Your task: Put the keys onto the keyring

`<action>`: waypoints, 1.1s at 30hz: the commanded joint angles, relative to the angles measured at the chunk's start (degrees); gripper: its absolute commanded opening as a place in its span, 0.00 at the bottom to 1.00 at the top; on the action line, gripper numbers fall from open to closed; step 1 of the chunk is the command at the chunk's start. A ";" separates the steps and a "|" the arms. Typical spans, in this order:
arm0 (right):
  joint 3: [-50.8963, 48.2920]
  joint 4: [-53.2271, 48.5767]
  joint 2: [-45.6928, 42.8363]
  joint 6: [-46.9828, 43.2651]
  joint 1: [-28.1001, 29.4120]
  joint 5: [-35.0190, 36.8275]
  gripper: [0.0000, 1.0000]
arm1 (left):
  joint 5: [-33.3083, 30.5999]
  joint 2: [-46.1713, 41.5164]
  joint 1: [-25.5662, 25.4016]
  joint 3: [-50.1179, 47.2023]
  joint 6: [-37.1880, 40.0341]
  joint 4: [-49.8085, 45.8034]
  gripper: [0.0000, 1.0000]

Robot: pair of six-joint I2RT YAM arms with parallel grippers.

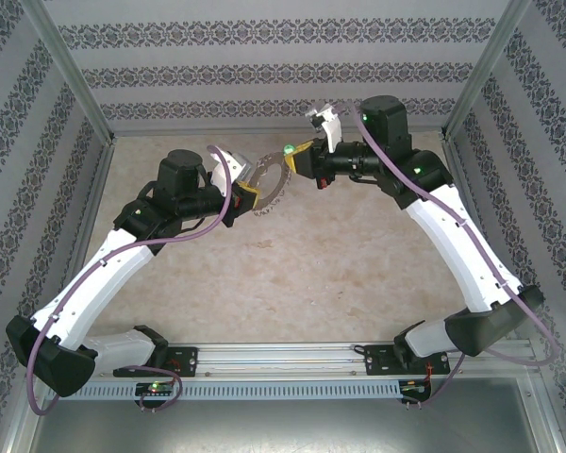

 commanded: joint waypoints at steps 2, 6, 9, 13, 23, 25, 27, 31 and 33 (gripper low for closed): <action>-6.65 -2.82 0.90 5.05 -1.92 7.95 0.00 | 0.91 -2.82 0.82 2.05 1.66 -0.57 0.00; -18.08 -0.05 0.77 13.48 -4.39 10.47 0.00 | 1.53 -4.17 1.71 1.87 1.84 -1.69 0.00; -25.47 3.26 3.50 19.52 -5.48 6.94 0.00 | 2.04 -4.76 2.03 1.64 2.03 -2.49 0.00; -30.15 6.77 9.91 23.08 -4.44 2.93 0.00 | 2.93 -5.21 2.35 0.98 2.09 -2.76 0.00; -31.21 9.68 19.10 24.92 -1.45 2.55 0.23 | 3.32 -6.62 3.19 -0.76 2.56 -5.03 0.00; -30.30 8.29 18.72 24.42 -1.73 3.32 0.33 | 3.52 -7.00 3.24 -1.10 2.55 -5.46 0.00; -28.39 5.78 17.78 23.09 -1.94 4.26 0.46 | 3.78 -7.27 3.23 -1.30 2.74 -6.22 0.00; -22.27 2.49 13.70 19.07 -1.84 5.16 0.57 | 4.44 -7.33 3.19 -1.05 4.15 -7.81 0.00; -18.96 2.45 10.49 17.37 -1.89 4.71 0.58 | 4.48 -7.26 3.24 -0.71 5.06 -9.03 0.00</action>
